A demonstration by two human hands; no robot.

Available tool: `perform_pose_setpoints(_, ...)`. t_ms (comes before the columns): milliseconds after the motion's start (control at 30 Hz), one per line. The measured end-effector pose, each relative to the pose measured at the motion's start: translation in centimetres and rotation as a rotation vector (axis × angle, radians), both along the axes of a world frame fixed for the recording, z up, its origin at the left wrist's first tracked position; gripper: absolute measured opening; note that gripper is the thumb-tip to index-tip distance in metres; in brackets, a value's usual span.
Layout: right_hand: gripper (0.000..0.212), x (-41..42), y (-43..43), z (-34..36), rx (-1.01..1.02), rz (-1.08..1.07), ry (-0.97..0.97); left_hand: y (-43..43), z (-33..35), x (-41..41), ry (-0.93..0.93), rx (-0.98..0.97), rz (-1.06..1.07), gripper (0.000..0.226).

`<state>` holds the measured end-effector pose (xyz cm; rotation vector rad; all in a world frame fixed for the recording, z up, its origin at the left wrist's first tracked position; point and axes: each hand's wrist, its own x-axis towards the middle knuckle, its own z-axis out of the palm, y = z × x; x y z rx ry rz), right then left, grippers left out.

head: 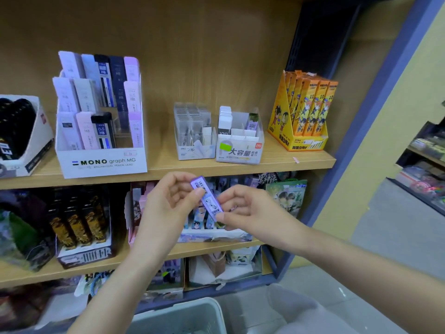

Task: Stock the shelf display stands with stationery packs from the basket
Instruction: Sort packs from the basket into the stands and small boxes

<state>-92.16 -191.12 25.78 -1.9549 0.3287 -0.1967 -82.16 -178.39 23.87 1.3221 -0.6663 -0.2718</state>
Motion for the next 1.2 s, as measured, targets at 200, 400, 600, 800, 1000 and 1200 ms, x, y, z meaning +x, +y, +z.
perform_pose_setpoints(200, 0.006, 0.0, -1.4, 2.5, 0.074, -0.152, -0.236, -0.7, 2.1, 0.9, -0.143, 0.04, 0.084, 0.011)
perform_pose_setpoints(400, 0.006, 2.1, -7.2, 7.5, -0.284, -0.482, -0.578, -3.3, 5.6, 4.5, -0.575, 0.203, 0.205, 0.014)
perform_pose_setpoints(600, 0.016, 5.3, -12.2, 8.8, -0.902, -0.464, -0.436, -5.6, 6.7, 7.7, -1.024, 0.512, 0.302, 0.024)
perform_pose_setpoints(800, 0.025, 7.4, -13.6, 9.5, -1.119, -0.382, -0.293, -6.2, 5.8, 8.9, -1.127, 0.674, 0.33, 0.036)
perform_pose_setpoints(1000, 0.023, 9.1, -14.8, 10.1, -1.019, -0.233, -0.121, -6.4, 5.3, 9.3, -1.165, 0.657, 0.354, 0.033)
perform_pose_setpoints(1200, 0.006, 10.0, -15.5, 10.3, -0.98, -0.229, -0.096, -6.6, 4.9, 9.4, -1.181, 0.635, 0.372, 0.031)
